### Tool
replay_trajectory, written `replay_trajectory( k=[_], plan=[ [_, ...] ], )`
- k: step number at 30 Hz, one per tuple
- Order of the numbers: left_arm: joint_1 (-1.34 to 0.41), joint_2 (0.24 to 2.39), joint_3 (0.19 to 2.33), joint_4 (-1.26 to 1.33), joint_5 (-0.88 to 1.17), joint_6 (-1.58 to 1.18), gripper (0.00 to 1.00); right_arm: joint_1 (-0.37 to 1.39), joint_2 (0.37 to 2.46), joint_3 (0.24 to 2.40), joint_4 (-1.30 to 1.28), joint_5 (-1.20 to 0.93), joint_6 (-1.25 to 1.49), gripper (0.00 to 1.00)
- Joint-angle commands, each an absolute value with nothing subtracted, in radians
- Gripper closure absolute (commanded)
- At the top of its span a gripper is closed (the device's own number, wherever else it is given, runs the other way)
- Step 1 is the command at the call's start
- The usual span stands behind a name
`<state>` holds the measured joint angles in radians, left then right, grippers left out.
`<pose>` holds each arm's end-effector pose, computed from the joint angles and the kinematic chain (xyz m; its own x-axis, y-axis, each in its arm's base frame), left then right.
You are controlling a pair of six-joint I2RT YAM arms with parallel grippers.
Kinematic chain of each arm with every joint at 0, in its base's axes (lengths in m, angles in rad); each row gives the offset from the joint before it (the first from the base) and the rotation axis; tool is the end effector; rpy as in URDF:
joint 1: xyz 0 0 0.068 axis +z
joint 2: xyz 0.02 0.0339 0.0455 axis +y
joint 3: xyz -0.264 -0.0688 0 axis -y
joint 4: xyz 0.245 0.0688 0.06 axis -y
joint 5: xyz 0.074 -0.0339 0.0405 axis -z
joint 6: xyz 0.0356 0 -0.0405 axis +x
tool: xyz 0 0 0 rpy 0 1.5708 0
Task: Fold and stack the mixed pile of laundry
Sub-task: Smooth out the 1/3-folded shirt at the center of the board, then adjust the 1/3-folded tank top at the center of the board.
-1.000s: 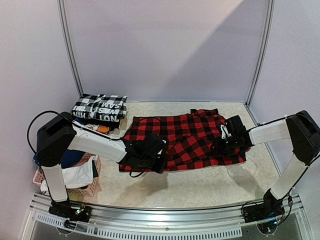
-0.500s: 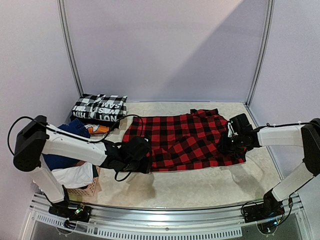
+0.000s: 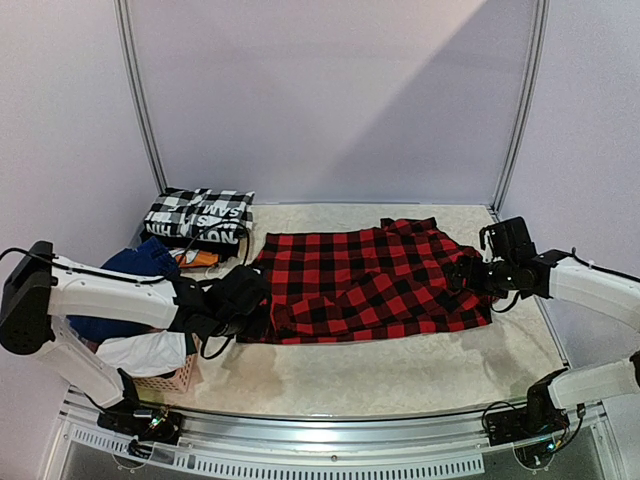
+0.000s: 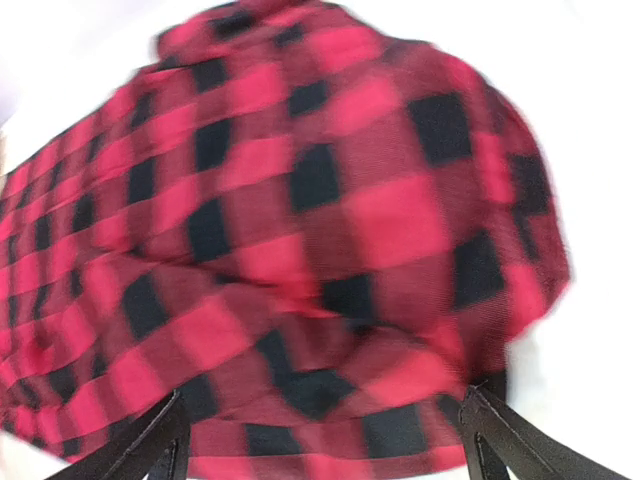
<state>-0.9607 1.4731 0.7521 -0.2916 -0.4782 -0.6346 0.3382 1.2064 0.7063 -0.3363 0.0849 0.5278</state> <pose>0.1703 -0.2150 0.1700 -0.7400 0.1398 -0.6579 0.1854 0.9827 0.0003 0.2303 0.0778 0.2141 -0.7444 0.2701 -0.6106 0.1133 0.9524 0.2831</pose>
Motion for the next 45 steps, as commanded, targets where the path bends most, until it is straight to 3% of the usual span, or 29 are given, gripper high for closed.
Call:
replay_trajectory(
  k=[1, 15, 22, 24, 27, 29, 33, 36, 45],
  plan=[
    [-0.893, 1.444, 0.707, -0.295, -0.427, -0.61, 0.46, 0.256, 1.178, 0.641, -0.405, 0.164, 0.541, 0.06],
    [-0.782, 1.5, 0.632, -0.208, -0.256, -0.605, 0.39, 0.217, 1.318, 0.626, -0.402, 0.14, 0.565, 0.05],
    [-0.778, 1.528, 0.602, -0.159, -0.198, -0.614, 0.38, 0.199, 1.436, 0.681, -0.417, 0.092, 0.553, 0.12],
    [-0.776, 1.54, 0.596, -0.146, -0.193, -0.615, 0.39, 0.197, 1.471, 0.694, -0.416, 0.079, 0.544, 0.19],
    [-0.772, 1.557, 0.588, -0.118, -0.181, -0.617, 0.44, 0.197, 1.491, 0.697, -0.415, 0.073, 0.537, 0.37],
    [-0.769, 1.56, 0.577, -0.088, -0.17, -0.617, 0.56, 0.197, 1.479, 0.691, -0.414, 0.075, 0.537, 0.49],
    [-0.765, 1.536, 0.57, -0.063, -0.16, -0.607, 0.92, 0.197, 1.418, 0.668, -0.414, 0.064, 0.533, 0.78],
    [-0.765, 1.478, 0.572, -0.123, -0.203, -0.612, 1.0, 0.198, 1.353, 0.653, -0.442, 0.052, 0.544, 0.96],
    [-0.772, 1.273, 0.561, -0.269, -0.208, -0.627, 1.0, 0.197, 1.044, 0.587, -0.575, -0.068, 0.627, 1.0]
  ],
)
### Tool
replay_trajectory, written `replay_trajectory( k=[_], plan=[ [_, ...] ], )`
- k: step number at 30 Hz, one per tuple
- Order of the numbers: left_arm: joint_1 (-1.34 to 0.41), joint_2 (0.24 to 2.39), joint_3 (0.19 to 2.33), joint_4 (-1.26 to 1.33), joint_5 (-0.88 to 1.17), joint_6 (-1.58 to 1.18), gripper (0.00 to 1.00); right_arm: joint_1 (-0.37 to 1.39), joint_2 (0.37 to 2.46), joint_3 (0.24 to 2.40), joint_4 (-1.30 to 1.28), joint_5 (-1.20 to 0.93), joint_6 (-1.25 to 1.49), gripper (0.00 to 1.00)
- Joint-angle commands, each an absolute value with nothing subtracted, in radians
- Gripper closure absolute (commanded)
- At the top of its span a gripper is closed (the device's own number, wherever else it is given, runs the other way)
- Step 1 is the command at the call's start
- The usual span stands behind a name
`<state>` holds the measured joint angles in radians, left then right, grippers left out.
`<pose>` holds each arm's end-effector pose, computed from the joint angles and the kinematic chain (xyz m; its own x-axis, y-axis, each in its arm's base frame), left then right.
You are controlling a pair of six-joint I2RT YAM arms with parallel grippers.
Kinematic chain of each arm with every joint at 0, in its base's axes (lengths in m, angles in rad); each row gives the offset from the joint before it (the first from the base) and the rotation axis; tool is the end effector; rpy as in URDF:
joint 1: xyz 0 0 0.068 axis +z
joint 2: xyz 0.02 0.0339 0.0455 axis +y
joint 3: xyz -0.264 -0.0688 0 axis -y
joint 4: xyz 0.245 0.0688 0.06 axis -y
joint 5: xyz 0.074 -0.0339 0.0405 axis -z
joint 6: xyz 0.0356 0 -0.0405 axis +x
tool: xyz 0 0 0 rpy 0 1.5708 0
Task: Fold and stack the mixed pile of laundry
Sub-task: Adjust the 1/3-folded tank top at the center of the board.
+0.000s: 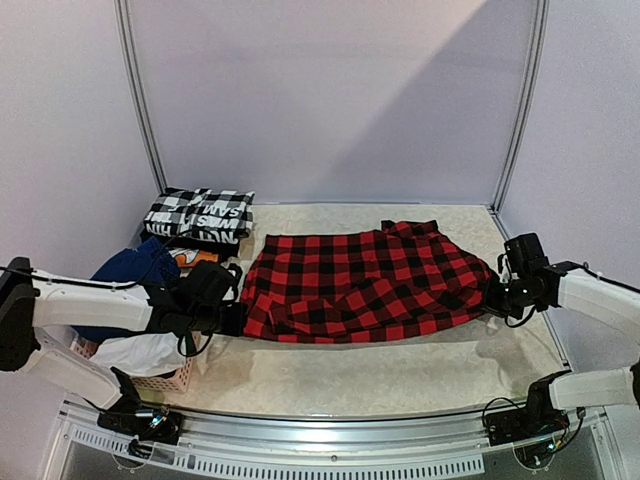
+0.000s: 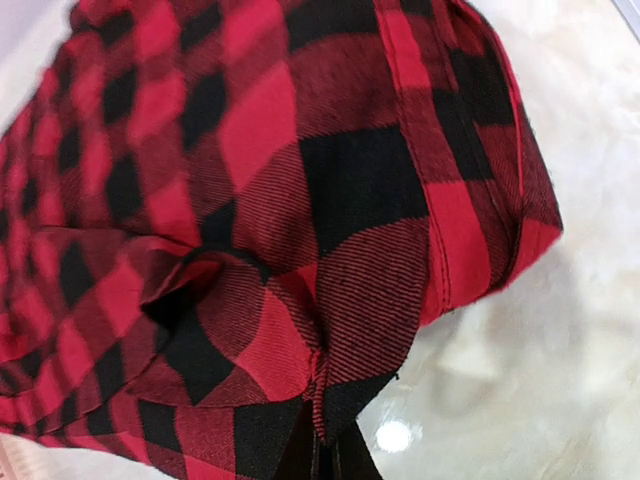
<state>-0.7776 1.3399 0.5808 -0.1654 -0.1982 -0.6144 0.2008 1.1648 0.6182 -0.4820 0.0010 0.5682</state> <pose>0.1789 -0.1663 0.1585 -0.8126 0.0069 -0.5827 0.1651 0.9617 -0.2187 0.2085 0.0424 0.1861 -0.8145 0.3834 -0.4354 0.2840 0.9180 0.2770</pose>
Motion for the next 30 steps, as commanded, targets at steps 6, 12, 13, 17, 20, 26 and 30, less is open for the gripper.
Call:
replay_trajectory(
  k=[6, 12, 13, 17, 20, 26, 30],
  plan=[
    [-0.795, 1.108, 0.555, -0.383, -0.205, -0.667, 1.0, 0.197, 0.81, 0.565, -0.688, -0.057, 0.718, 1.0],
    [-0.827, 1.019, 0.553, -0.441, -0.178, -0.698, 1.0, 0.198, 0.684, 0.555, -0.752, -0.061, 0.777, 1.0],
    [-0.836, 1.014, 0.551, -0.445, -0.174, -0.703, 1.0, 0.198, 0.676, 0.552, -0.756, -0.065, 0.782, 1.0],
    [-0.864, 0.99, 0.548, -0.476, -0.176, -0.724, 1.0, 0.199, 0.652, 0.545, -0.769, -0.066, 0.801, 1.0],
    [-0.873, 0.968, 0.558, -0.516, -0.184, -0.726, 1.0, 0.199, 0.632, 0.542, -0.777, -0.072, 0.808, 1.0],
    [-0.879, 0.958, 0.562, -0.547, -0.157, -0.715, 0.76, 0.199, 0.568, 0.545, -0.796, -0.095, 0.818, 0.56],
    [-0.882, 0.935, 0.58, -0.56, -0.2, -0.701, 0.27, 0.199, 0.515, 0.568, -0.819, -0.092, 0.824, 0.15]
  ],
)
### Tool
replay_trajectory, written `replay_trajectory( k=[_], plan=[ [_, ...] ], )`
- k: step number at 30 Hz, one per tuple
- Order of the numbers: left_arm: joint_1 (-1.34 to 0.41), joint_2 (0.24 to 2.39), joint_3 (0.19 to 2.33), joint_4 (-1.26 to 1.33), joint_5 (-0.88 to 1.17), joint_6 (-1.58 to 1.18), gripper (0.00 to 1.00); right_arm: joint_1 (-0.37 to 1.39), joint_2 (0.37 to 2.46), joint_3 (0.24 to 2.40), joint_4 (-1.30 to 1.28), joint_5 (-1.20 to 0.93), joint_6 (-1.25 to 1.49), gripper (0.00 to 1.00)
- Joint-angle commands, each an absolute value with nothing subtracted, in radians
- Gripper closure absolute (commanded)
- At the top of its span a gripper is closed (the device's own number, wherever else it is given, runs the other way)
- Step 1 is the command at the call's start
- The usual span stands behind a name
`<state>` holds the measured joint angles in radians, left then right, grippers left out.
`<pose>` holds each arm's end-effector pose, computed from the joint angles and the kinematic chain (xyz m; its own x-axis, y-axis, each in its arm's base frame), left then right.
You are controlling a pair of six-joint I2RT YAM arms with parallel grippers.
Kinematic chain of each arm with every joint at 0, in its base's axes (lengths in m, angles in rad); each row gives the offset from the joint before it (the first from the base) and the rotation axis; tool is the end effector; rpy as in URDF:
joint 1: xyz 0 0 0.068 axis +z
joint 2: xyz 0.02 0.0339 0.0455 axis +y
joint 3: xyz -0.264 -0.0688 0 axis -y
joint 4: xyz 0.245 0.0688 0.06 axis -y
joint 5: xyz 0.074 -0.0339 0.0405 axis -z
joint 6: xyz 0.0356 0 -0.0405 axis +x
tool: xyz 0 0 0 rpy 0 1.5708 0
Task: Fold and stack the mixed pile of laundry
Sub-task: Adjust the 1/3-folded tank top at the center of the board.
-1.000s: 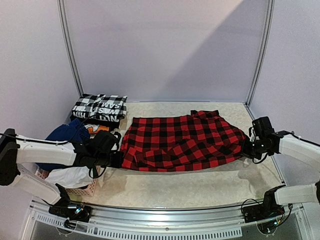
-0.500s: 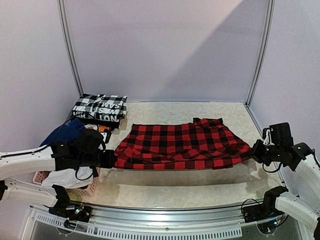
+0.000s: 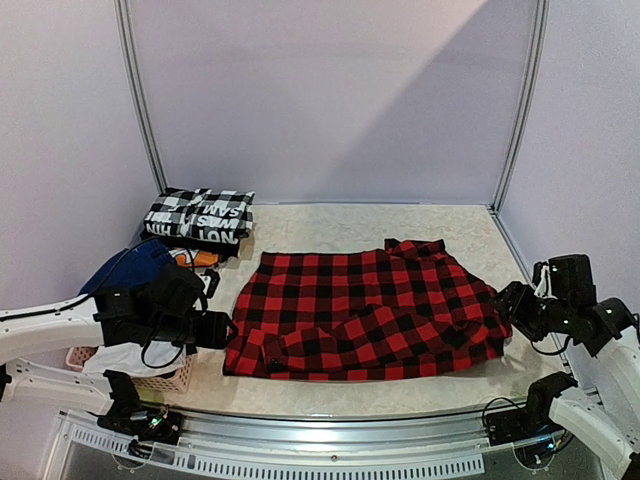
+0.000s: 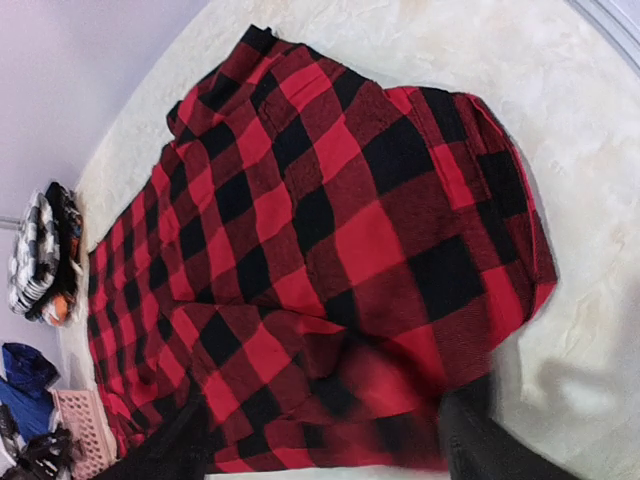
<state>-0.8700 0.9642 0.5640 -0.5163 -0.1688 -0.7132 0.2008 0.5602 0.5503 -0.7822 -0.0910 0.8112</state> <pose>0.1238 -0.1375 0.2036 -0.8368 -0.0084 -0.5475 0.1852 0.9366 -0.2974 0.1158 0.0269 0.2334 -0.6697 0.6006 -0.4368 0.3259 0.7662 0.5538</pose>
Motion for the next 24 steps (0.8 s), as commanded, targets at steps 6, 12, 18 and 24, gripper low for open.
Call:
replay_trajectory(
  k=[6, 12, 18, 24],
  plan=[
    [-0.882, 0.97, 0.619, -0.501, -0.247, -0.645, 0.1, 0.2, 0.539, 0.579, -0.675, -0.115, 0.794, 0.09],
    [-0.891, 1.098, 0.683, -0.36, -0.226, -0.559, 0.13, 0.2, 0.843, 0.711, -0.459, -0.131, 0.645, 0.07],
    [-0.902, 1.235, 0.735, -0.269, -0.197, -0.498, 0.16, 0.196, 1.303, 0.978, -0.334, -0.177, 0.537, 0.08],
    [-0.913, 1.312, 0.727, -0.21, -0.167, -0.476, 0.19, 0.16, 1.792, 1.421, -0.458, -0.233, 0.461, 0.1]
  ],
)
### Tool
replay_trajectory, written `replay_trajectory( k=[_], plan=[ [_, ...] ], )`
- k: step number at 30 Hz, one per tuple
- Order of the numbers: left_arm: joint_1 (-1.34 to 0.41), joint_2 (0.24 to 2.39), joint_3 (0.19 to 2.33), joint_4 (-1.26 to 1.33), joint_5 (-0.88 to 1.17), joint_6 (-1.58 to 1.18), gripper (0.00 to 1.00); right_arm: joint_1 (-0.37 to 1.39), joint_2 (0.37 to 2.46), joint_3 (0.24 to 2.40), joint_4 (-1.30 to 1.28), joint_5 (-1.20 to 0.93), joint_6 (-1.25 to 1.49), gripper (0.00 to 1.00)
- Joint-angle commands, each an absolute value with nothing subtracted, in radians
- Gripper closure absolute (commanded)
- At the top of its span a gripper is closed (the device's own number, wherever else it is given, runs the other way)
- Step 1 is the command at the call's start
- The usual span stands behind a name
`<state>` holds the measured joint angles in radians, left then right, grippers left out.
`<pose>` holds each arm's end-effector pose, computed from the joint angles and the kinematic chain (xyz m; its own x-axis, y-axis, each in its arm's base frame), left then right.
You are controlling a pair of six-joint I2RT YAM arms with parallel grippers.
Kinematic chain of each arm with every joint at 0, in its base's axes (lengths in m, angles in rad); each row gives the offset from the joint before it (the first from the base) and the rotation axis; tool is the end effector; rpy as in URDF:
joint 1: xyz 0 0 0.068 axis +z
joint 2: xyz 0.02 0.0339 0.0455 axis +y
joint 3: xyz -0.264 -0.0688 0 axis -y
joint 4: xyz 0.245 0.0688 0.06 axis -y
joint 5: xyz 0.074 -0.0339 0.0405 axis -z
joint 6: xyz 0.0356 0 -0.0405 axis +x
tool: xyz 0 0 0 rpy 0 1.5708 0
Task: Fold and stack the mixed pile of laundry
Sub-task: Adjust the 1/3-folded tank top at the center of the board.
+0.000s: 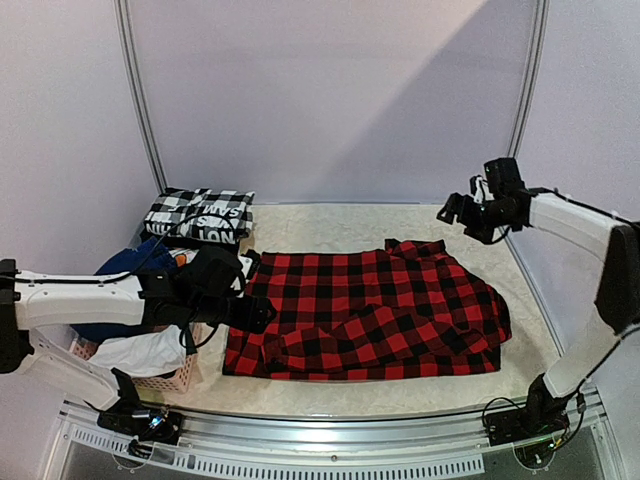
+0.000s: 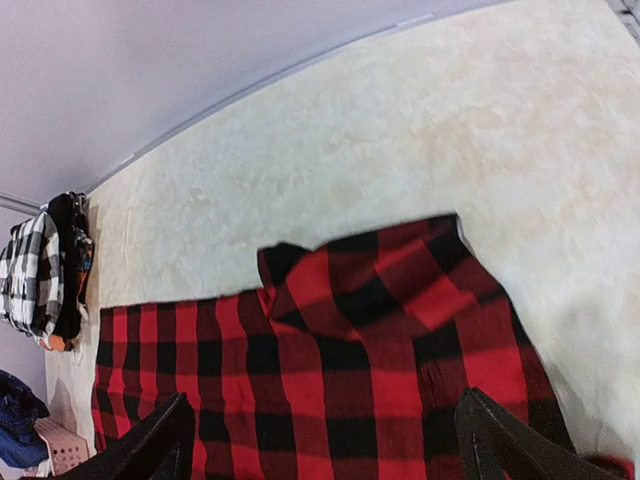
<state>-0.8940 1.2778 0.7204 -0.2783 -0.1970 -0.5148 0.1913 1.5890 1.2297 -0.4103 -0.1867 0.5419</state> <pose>0.1660 -0.1956 0.2068 -0.7403 0.1505 -0.6552 0.3651 0.9084 -0.2038 0.3458 0.0737 0.2716 -0.7491 0.3711 -0.5487 0.0802 0.8730 0.4811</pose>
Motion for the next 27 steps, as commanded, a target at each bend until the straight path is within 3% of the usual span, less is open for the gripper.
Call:
replay_trajectory(
  k=[1, 8, 17, 22, 27],
  plan=[
    [-0.916, 1.32, 0.722, -0.201, -0.161, -0.474, 0.2, 0.148, 1.859, 1.487, -0.474, -0.239, 0.455, 0.1],
    [-0.923, 1.37, 0.69, -0.14, -0.141, -0.474, 0.21, 0.087, 2.211, 1.822, -0.616, -0.297, 0.426, 0.16],
    [-0.928, 1.439, 0.684, -0.085, -0.102, -0.483, 0.23, 0.074, 2.338, 1.873, -0.657, -0.365, 0.417, 0.24],
    [-0.932, 1.436, 0.666, -0.076, -0.098, -0.494, 0.25, 0.074, 2.36, 1.875, -0.644, -0.404, 0.418, 0.42],
    [-0.941, 1.408, 0.641, -0.071, -0.104, -0.508, 0.26, 0.075, 2.361, 1.891, -0.641, -0.429, 0.405, 0.7]
  ],
)
